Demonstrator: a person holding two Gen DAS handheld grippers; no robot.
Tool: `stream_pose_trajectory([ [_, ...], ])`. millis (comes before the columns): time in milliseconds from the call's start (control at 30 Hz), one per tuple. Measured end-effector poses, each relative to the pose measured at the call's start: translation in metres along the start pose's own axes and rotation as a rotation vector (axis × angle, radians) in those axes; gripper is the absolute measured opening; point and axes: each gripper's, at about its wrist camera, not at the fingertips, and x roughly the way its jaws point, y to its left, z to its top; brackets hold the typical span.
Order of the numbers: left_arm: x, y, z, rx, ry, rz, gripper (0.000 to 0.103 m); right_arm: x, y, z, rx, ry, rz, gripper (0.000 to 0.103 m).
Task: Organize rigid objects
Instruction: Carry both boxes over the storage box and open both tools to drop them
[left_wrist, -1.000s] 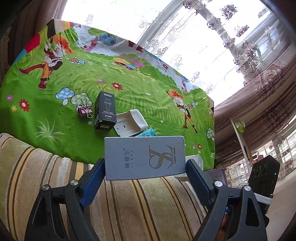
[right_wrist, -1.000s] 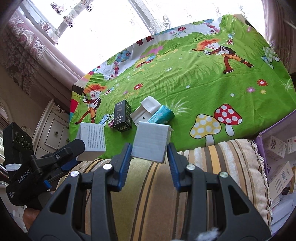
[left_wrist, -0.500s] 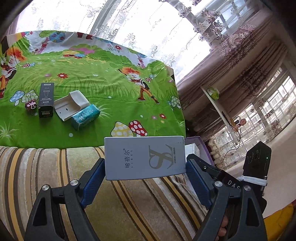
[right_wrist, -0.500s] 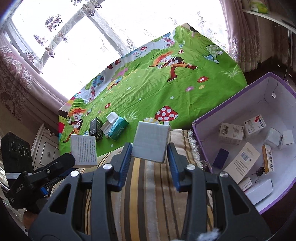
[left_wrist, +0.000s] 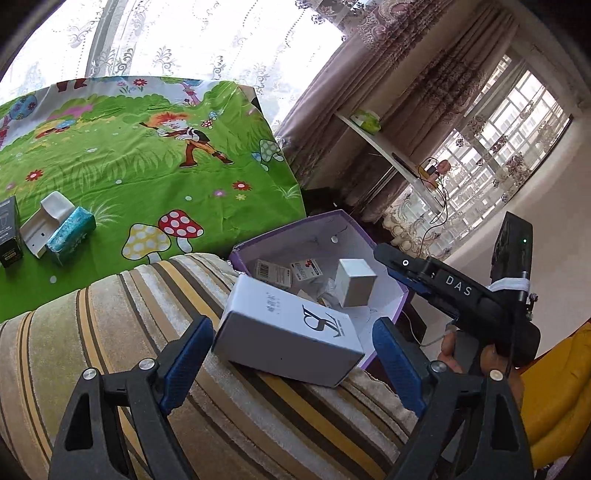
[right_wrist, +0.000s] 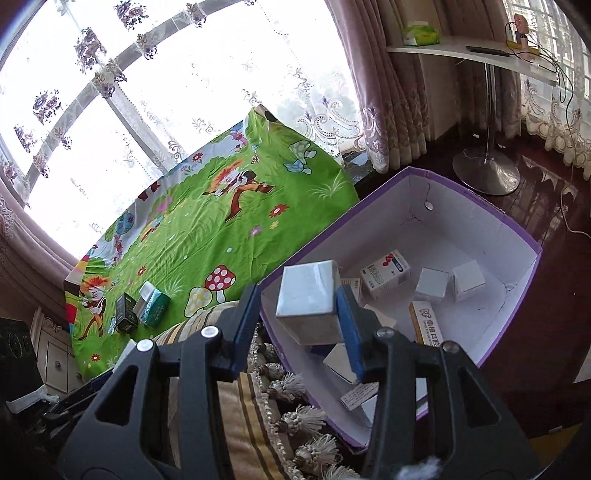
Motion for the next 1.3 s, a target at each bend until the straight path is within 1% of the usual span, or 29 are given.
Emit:
stream_pose_trajectory([
  [33, 0.000, 0.000, 0.000, 0.002, 0.002, -0.003, 0.089, -0.001, -0.003, 0.001, 0.010, -0.004, 0.000, 0.061],
  [100, -0.001, 0.001, -0.001, -0.002, -0.001, -0.004, 0.089, -0.002, -0.007, 0.002, 0.020, -0.008, -0.001, 0.061],
  [233, -0.001, 0.005, 0.000, -0.018, 0.005, 0.006, 0.089, -0.003, -0.010, 0.002, 0.023, -0.007, -0.003, 0.062],
  [400, -0.002, 0.005, -0.001, -0.009, 0.002, -0.006, 0.089, -0.002, -0.006, 0.000, 0.009, -0.003, -0.002, 0.062],
  [567, 0.000, 0.005, -0.001, -0.008, 0.022, -0.057, 0.088, -0.001, 0.000, -0.001, -0.014, 0.001, -0.002, 0.062],
  [600, -0.001, 0.005, -0.001, -0.011, 0.019, -0.055, 0.088, -0.001, 0.001, -0.001, -0.018, 0.003, 0.000, 0.062],
  [733, -0.006, 0.004, 0.001, -0.006, 0.002, -0.023, 0.088, -0.001, 0.003, -0.003, -0.023, 0.008, 0.005, 0.062],
  [867, -0.017, -0.002, 0.003, 0.037, -0.055, 0.067, 0.089, -0.004, 0.005, -0.003, -0.031, 0.000, -0.001, 0.063],
  [967, -0.029, -0.010, 0.004, 0.109, -0.145, 0.153, 0.089, -0.005, 0.007, -0.002, -0.046, -0.006, -0.007, 0.065],
  [1000, -0.032, -0.012, 0.004, 0.137, -0.163, 0.153, 0.089, -0.006, 0.008, -0.002, -0.051, -0.008, -0.008, 0.066],
  [1067, -0.038, -0.014, 0.005, 0.177, -0.187, 0.160, 0.089, -0.007, 0.011, -0.002, -0.060, -0.012, -0.010, 0.066],
  [1167, -0.044, -0.018, 0.007, 0.263, -0.187, 0.216, 0.089, -0.009, 0.016, -0.003, -0.078, -0.018, -0.010, 0.066],
  [1200, -0.047, -0.018, 0.007, 0.274, -0.195, 0.213, 0.089, -0.009, 0.018, -0.003, -0.084, -0.020, -0.011, 0.067],
  [1267, -0.053, -0.011, 0.008, 0.255, -0.202, 0.148, 0.089, -0.009, 0.023, -0.003, -0.098, -0.022, -0.012, 0.067],
  [1300, -0.054, -0.008, 0.009, 0.244, -0.202, 0.138, 0.089, -0.010, 0.025, -0.003, -0.104, -0.022, -0.011, 0.067],
])
